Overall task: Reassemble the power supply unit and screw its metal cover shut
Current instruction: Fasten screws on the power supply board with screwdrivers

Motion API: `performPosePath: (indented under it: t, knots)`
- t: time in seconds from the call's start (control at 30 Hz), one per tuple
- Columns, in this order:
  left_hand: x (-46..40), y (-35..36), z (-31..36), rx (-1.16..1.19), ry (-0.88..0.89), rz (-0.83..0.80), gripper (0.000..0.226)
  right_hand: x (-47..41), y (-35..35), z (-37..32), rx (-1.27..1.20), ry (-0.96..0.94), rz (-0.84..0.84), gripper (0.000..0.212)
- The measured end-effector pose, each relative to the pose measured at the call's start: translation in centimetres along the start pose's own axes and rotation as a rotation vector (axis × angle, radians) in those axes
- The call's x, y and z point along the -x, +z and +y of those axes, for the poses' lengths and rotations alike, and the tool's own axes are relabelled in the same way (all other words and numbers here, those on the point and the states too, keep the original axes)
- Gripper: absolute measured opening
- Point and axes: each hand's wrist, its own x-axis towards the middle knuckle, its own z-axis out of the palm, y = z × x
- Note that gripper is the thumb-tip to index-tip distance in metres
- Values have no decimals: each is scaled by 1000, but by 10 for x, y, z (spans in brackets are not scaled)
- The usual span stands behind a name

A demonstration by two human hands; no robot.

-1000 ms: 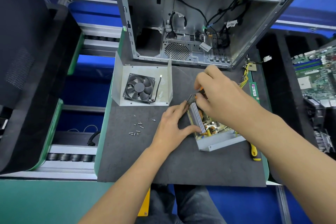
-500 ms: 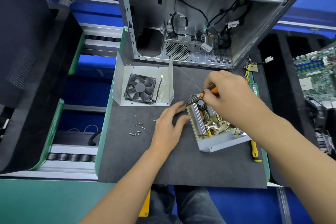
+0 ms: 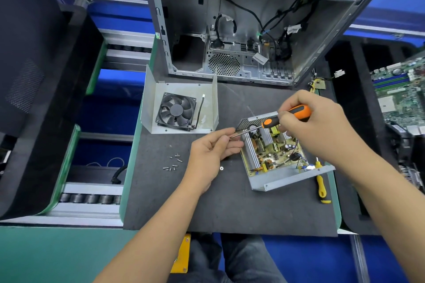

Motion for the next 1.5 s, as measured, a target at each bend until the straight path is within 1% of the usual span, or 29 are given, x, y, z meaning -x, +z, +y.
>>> performPosePath:
  t: [0.17,0.27,0.4,0.53,0.67,0.8,0.93,1.0,1.1,1.23,1.37,1.5]
  knots:
    - [3,1,7,174,-74,19,14,3,-2,4,-69,43,-12,14]
    - [3,0,8,205,-96,40,11,4,-3,4,-102,61,-8,12]
    - [3,0,10,145,-71,21,13,5,-4,4,-100,53,-11,10]
    - [4,-6,13,49,-53,-31,28,5,-5,5,-137,77,-22,10]
    - [4,-9,16,26,-51,-43,22,6,-5,6,-144,76,-31,10]
    - [3,-9,17,-14,-43,-11,27,6,-4,6,-135,61,-36,10]
    - [4,-8,20,-82,-3,-12,23,3,-5,9,-114,15,-44,10]
    - [4,-7,21,-103,11,-19,24,1,-5,11,-164,18,-40,18]
    - [5,-6,21,-107,27,-41,25,-1,0,12,-380,52,-1,31]
    - [6,-2,19,-141,49,-88,25,1,15,12,-583,104,69,31]
    - [6,0,16,-103,41,-59,24,3,25,14,-587,115,92,22]
    - [6,1,15,-85,18,-54,22,2,28,16,-519,108,121,27]
